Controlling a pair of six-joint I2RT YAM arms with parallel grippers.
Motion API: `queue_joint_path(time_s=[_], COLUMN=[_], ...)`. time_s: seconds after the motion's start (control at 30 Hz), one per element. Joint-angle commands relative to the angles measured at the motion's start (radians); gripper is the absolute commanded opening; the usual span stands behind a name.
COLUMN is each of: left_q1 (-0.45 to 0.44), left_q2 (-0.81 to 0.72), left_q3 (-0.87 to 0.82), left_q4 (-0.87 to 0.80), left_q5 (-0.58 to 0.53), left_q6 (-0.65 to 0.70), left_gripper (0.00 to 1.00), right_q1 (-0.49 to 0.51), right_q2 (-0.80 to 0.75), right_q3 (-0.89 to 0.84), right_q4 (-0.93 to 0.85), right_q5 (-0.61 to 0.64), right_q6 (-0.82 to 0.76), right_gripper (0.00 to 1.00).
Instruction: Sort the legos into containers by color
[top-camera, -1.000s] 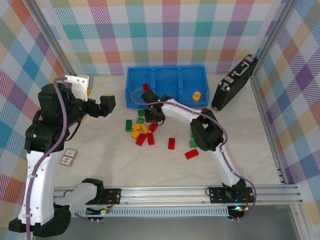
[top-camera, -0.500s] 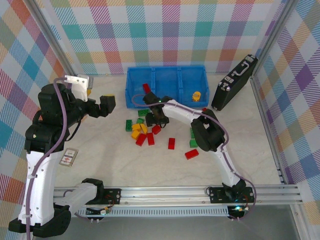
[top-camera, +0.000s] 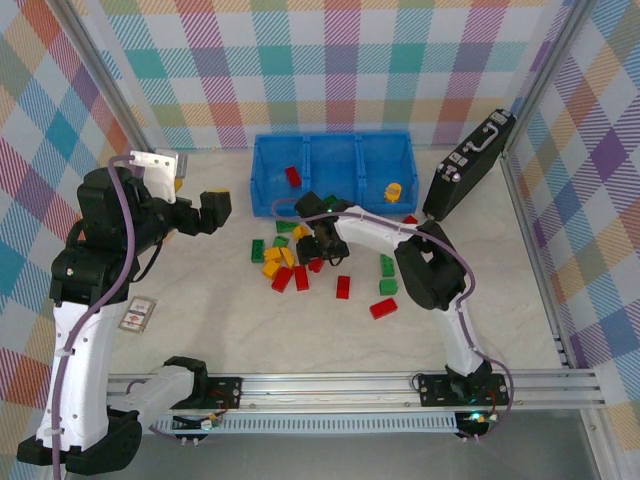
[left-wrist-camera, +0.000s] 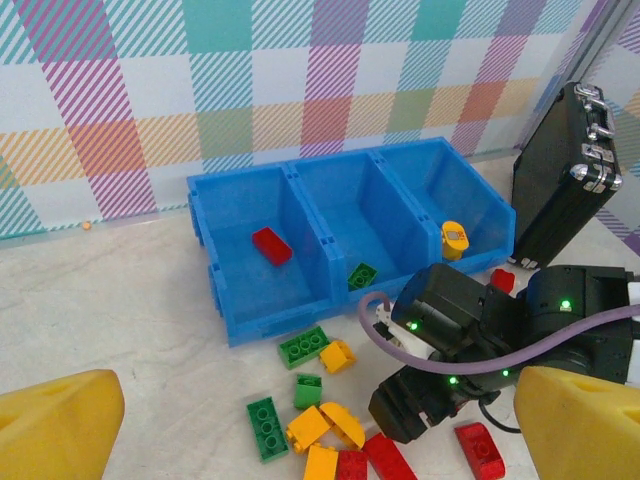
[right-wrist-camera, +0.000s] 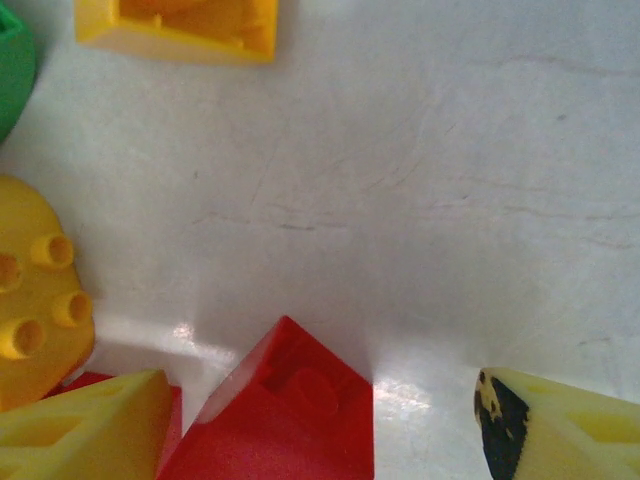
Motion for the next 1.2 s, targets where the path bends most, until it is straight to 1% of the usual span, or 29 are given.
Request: queue_joint_path(time_s=[0.0,0.1,0.17,0.2,0.37,0.53,0.6,0.7,0.87,0.97,1.07,1.13,1.17], left_q1=[-0.008,-0.008,-0.008,-0.009,-0.008,-0.008,-0.009,-0.008,-0.008,-0.009,-0.009,-0.009,-0.008], left_q2=[-0.011,-0.011,-0.011,-0.011,-0.019,-0.02,-0.021,-0.022,-0.025,-0.022,-0.02,-0.016,-0.015], left_q3=[-0.009,-0.012,-0.013,-0.013,-0.014,-0.017,-0.017,-0.019,-0.019,-0.014,-0.014,-0.013,-0.014], left_q4=[0.042,0.045,0.045,0.044,0.044,0.047,0.047,0.048,0.048,0.044,0.044,0.041,0.041], left_q5=[-0.001,0.0,0.002,0.001,-0.007,-0.007,-0.007,-0.011,-0.024,-0.031,-0.042,-0.047,-0.048], left_q6=[-0.007,-0.008,-0.009,-0.009,-0.006,-0.005,-0.005,-0.003,0.002,0.005,0.008,0.01,0.011], left_gripper=[1.0,1.0,1.0,1.0,1.0,1.0,1.0,1.0,1.0,1.0,1.0,1.0,1.0], right_q1=[0.021,0.025,0.025,0.025,0.026,0.026,0.027,0.025,0.016,0.01,-0.011,-0.032,-0.036], right_q2=[-0.038,-0.044,-0.038,-0.034,-0.008,-0.003,-0.002,-0.005,-0.029,-0.011,0.063,0.152,0.182], right_q3=[-0.026,-0.043,-0.045,-0.045,-0.021,-0.015,-0.011,0.025,0.174,0.324,0.507,0.669,0.717], right_q4=[0.003,0.007,0.01,0.01,-0.011,-0.042,-0.052,-0.074,-0.119,-0.135,-0.129,-0.136,-0.133], right_q5=[-0.039,-0.048,-0.052,-0.052,-0.045,-0.009,0.017,0.059,0.114,0.149,0.161,0.152,0.151], right_q6=[0.009,0.021,0.029,0.032,0.044,0.039,0.028,-0.006,-0.101,-0.186,-0.269,-0.326,-0.345], right_gripper=[0.81,0.81,0.79,0.76,0.58,0.41,0.36,0.33,0.31,0.31,0.3,0.3,0.3])
